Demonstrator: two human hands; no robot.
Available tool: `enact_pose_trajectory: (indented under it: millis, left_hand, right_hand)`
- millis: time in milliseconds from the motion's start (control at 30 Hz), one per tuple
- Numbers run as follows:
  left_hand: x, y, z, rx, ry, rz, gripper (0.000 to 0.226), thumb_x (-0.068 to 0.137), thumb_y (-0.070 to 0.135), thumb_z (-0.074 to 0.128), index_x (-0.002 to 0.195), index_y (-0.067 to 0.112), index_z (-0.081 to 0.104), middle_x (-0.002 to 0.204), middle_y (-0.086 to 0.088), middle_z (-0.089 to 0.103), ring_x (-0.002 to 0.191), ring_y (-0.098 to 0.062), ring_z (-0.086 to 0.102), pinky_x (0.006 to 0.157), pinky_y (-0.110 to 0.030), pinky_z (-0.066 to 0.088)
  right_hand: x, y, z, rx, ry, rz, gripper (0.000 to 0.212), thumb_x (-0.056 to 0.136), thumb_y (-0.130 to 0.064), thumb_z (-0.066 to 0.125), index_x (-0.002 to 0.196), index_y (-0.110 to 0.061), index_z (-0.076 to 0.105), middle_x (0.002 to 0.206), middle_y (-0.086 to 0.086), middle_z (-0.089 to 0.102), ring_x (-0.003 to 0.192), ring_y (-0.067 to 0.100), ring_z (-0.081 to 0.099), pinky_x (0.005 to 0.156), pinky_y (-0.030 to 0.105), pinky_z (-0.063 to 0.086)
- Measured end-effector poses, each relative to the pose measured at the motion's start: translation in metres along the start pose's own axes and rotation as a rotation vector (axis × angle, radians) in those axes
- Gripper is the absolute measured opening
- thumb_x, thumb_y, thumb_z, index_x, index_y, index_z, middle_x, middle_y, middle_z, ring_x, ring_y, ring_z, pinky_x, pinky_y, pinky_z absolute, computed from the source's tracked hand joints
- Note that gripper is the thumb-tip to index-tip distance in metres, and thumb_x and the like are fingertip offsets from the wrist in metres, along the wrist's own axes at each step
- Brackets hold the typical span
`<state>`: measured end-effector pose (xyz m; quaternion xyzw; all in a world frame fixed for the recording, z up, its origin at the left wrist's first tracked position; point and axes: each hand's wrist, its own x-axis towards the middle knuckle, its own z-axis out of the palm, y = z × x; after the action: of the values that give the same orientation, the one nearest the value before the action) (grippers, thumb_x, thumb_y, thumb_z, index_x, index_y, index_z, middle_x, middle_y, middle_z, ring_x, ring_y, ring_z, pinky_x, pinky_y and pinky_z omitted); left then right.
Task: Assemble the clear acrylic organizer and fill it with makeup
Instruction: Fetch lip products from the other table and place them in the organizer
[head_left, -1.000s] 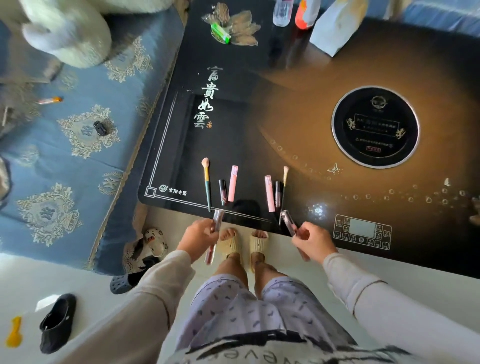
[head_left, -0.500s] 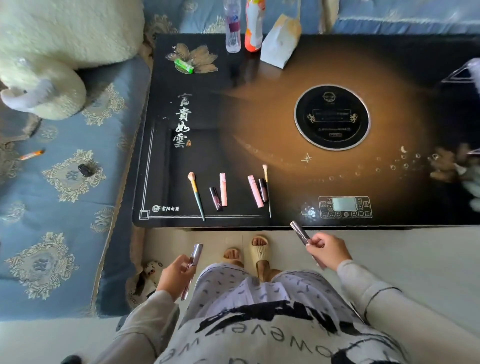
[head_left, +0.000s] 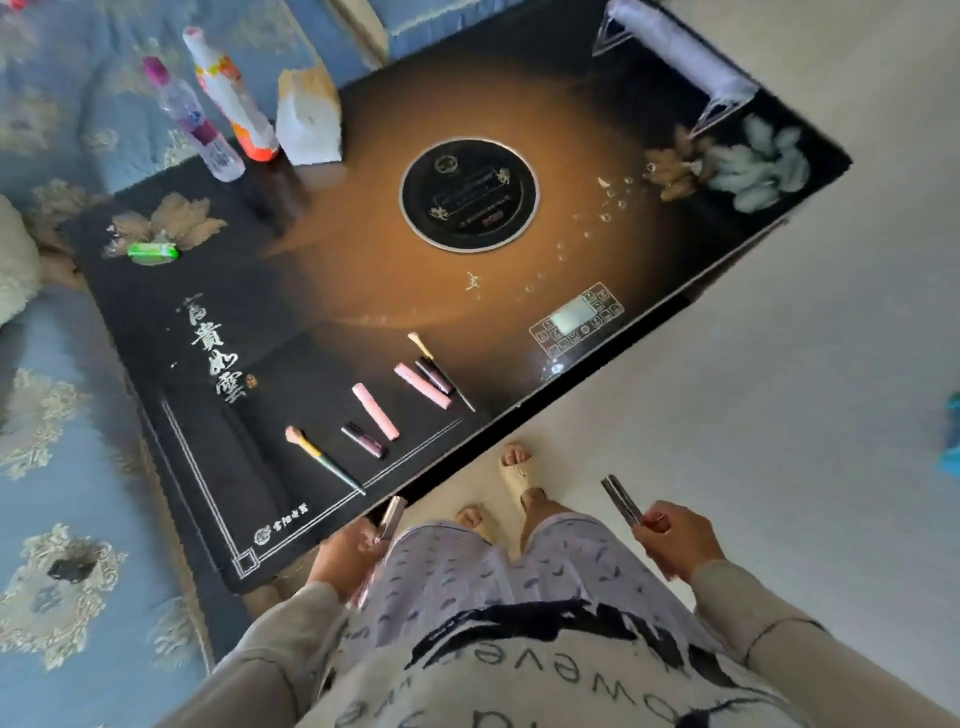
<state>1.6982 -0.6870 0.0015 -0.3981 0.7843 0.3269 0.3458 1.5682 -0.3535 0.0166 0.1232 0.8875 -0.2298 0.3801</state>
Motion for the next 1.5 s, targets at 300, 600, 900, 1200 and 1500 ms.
enact_pose_trajectory:
  millis: [300, 600, 900, 1200, 1500]
  left_hand:
    - [0.013, 0.09, -0.014, 0.053, -0.085, 0.233, 0.007, 0.089, 0.019, 0.055, 0.092, 0.02, 0.049, 0.113, -0.015, 0.064, 0.087, -0.02, 0.051, 0.079, -0.026, 0.035]
    - [0.025, 0.18, 0.014, 0.246, -0.182, 0.306, 0.007, 0.088, 0.02, 0.055, 0.091, 0.02, 0.048, 0.117, -0.017, 0.064, 0.095, -0.025, 0.056, 0.079, -0.026, 0.037]
    - [0.032, 0.287, 0.057, 0.396, -0.167, 0.312, 0.012, 0.088, 0.018, 0.056, 0.078, 0.02, 0.051, 0.109, -0.018, 0.067, 0.081, -0.018, 0.052, 0.073, -0.024, 0.035]
    - [0.035, 0.4, 0.113, 0.48, -0.226, 0.358, 0.009, 0.088, 0.027, 0.056, 0.088, 0.018, 0.052, 0.102, -0.016, 0.07, 0.086, -0.027, 0.064, 0.085, -0.034, 0.049]
    - [0.062, 0.53, 0.142, 0.551, -0.262, 0.407, 0.012, 0.088, 0.019, 0.057, 0.079, 0.018, 0.049, 0.106, -0.019, 0.067, 0.084, -0.023, 0.055, 0.074, -0.026, 0.036]
  right_hand:
    - [-0.036, 0.064, 0.018, 0.232, 0.1, 0.259, 0.021, 0.083, -0.017, 0.061, 0.066, -0.017, 0.049, 0.075, 0.005, 0.058, 0.077, 0.022, 0.05, 0.062, 0.026, 0.03]
    - [-0.017, 0.104, -0.008, 0.2, 0.017, 0.401, 0.021, 0.088, -0.026, 0.052, 0.07, -0.016, 0.046, 0.077, 0.003, 0.053, 0.074, 0.018, 0.048, 0.052, 0.021, 0.028]
    - [0.03, 0.158, -0.112, 0.323, 0.004, 0.409, 0.022, 0.087, -0.019, 0.055, 0.067, -0.02, 0.048, 0.075, -0.001, 0.054, 0.081, 0.019, 0.05, 0.073, 0.021, 0.037]
    - [0.072, 0.209, -0.192, 0.419, 0.015, 0.467, 0.021, 0.083, -0.013, 0.056, 0.064, -0.016, 0.049, 0.06, 0.003, 0.06, 0.052, 0.016, 0.051, 0.054, 0.021, 0.043]
    - [0.132, 0.216, -0.249, 0.47, 0.029, 0.553, 0.027, 0.086, -0.02, 0.05, 0.06, -0.024, 0.043, 0.058, -0.007, 0.057, 0.055, 0.009, 0.052, 0.046, 0.011, 0.031]
